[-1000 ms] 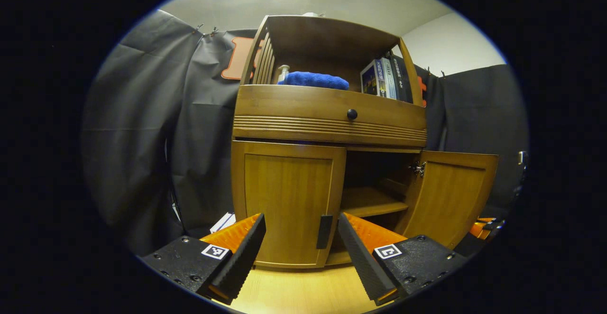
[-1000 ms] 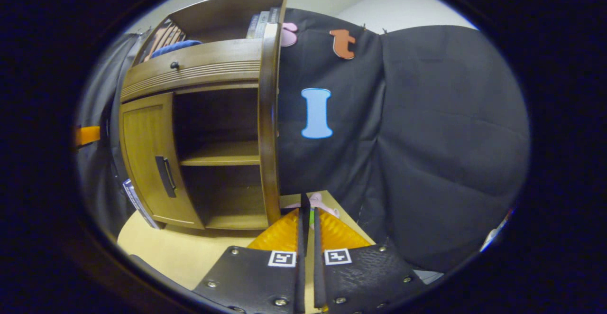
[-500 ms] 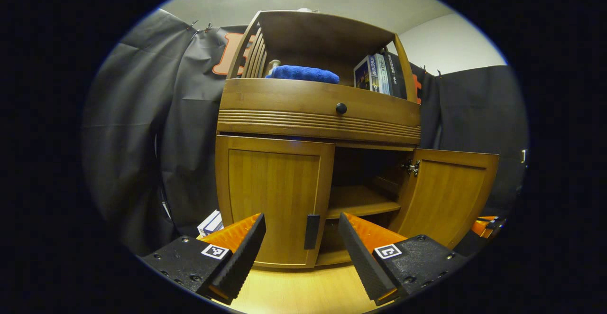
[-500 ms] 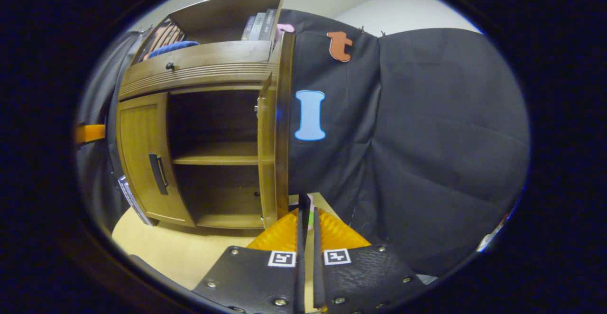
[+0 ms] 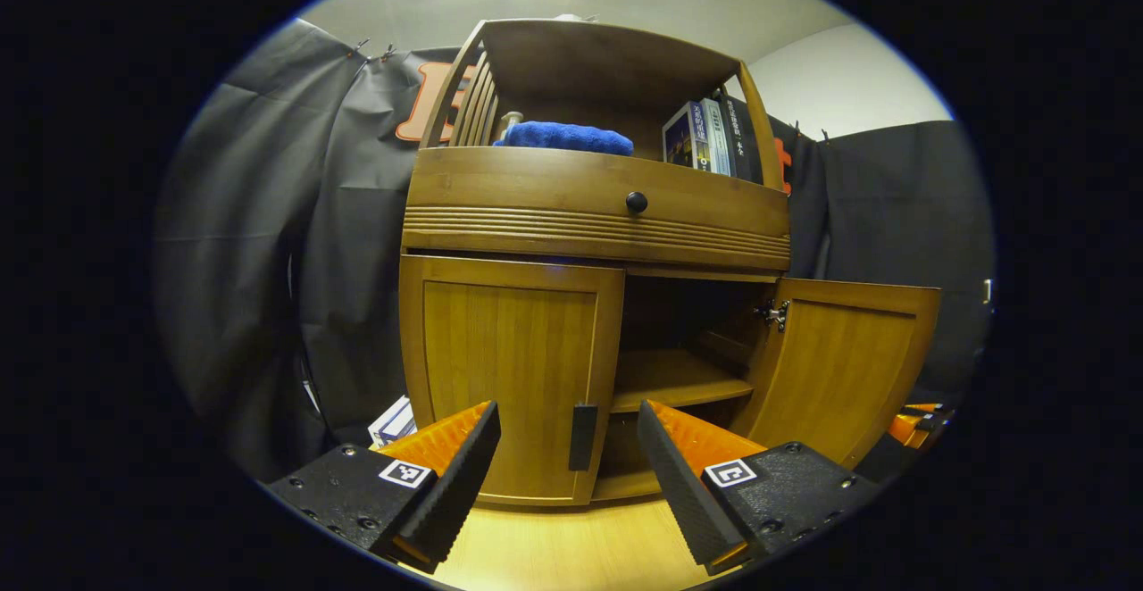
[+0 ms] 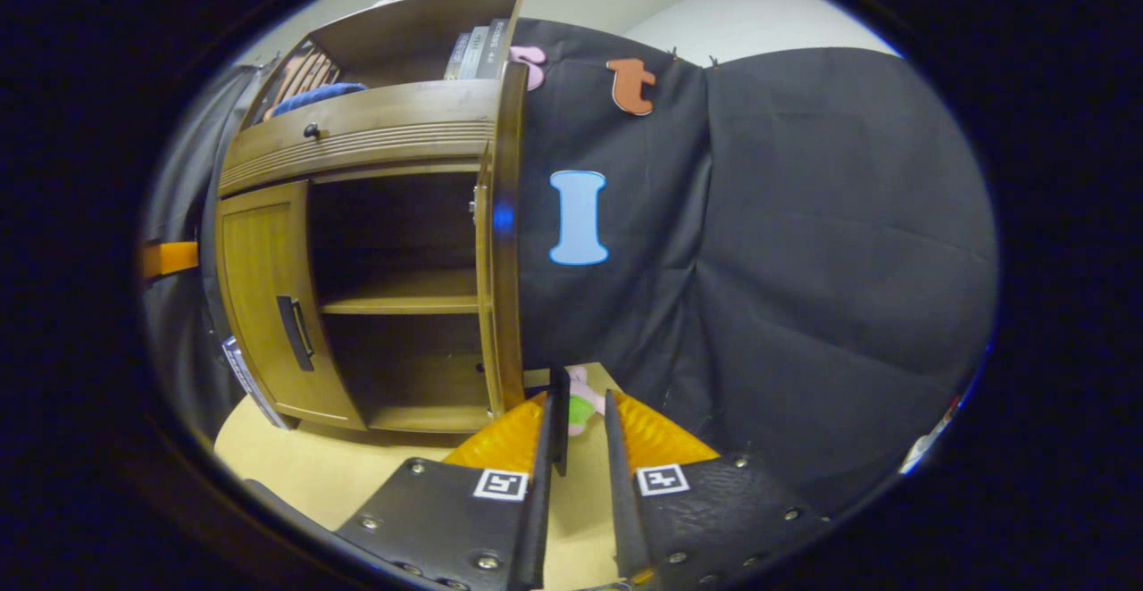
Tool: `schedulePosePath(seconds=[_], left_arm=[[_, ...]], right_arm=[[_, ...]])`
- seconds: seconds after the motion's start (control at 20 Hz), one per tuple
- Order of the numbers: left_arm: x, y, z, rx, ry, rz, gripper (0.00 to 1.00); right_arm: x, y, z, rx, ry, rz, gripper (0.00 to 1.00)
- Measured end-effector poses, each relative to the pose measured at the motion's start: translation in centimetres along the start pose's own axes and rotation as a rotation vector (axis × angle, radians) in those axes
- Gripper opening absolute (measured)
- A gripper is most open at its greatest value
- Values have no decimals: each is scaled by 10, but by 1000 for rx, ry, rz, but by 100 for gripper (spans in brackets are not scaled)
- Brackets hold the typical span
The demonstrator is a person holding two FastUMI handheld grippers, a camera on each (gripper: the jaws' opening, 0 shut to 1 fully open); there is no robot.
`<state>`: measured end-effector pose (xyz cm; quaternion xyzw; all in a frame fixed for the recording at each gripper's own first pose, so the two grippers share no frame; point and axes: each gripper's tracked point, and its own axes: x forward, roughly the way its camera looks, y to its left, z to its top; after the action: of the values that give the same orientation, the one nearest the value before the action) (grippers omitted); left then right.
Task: Open the right door of the double-door shoe cabinet with the right hand, and open the left door with the left hand.
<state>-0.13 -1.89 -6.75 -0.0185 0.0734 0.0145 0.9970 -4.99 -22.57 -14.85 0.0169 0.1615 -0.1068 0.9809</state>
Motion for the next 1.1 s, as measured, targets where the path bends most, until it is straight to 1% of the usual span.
schedulePosePath(seconds=[0.05,0.1,0.15,0.2,0.25,0.4,0.45,0.5,0.55,0.7,0.85,0.9,0.95,1.0,1.1], left_arm=[[1,-1,0,2,-1,-2,96],[2,-2,-1,3,0,-5,92],[4,-3,-3,2,0,-8,95],[5,-4,-5,1,1,-11,92],[7,-5,-7,-1,5,-14,92],[17,-5,-12,1,9,-16,92],[22,-5,-15,3,10,-15,96],[28,-5,-16,4,10,-13,92],[34,-4,-19,7,12,-8,92],[61,-2,-27,19,15,10,92],[91,-4,-38,26,30,4,92],[101,-6,-43,32,36,0,96],[109,-8,-49,39,47,-2,96],[118,-9,-55,45,57,-4,92],[133,-11,-68,53,81,-2,92]], right_arm=[[0,-4,0,6,-1,-8,32],[0,-7,-1,14,-4,-14,37],[0,-11,-1,21,-6,-27,45],[-1,-17,-2,28,-10,-41,51],[-3,-22,-1,39,-12,-51,60],[-6,-28,-5,101,-15,-56,92],[-5,-31,-7,118,-16,-60,99],[-6,-33,-8,133,-17,-64,94],[-7,-34,-9,147,-17,-67,99],[-7,-41,-13,166,-15,-79,99],[-11,-48,-13,165,-18,-94,99],[-14,-52,-11,161,-24,-101,99],[-17,-55,-8,156,-29,-108,99],[-20,-58,-5,150,-36,-114,99],[-26,-62,1,131,-47,-126,99]])
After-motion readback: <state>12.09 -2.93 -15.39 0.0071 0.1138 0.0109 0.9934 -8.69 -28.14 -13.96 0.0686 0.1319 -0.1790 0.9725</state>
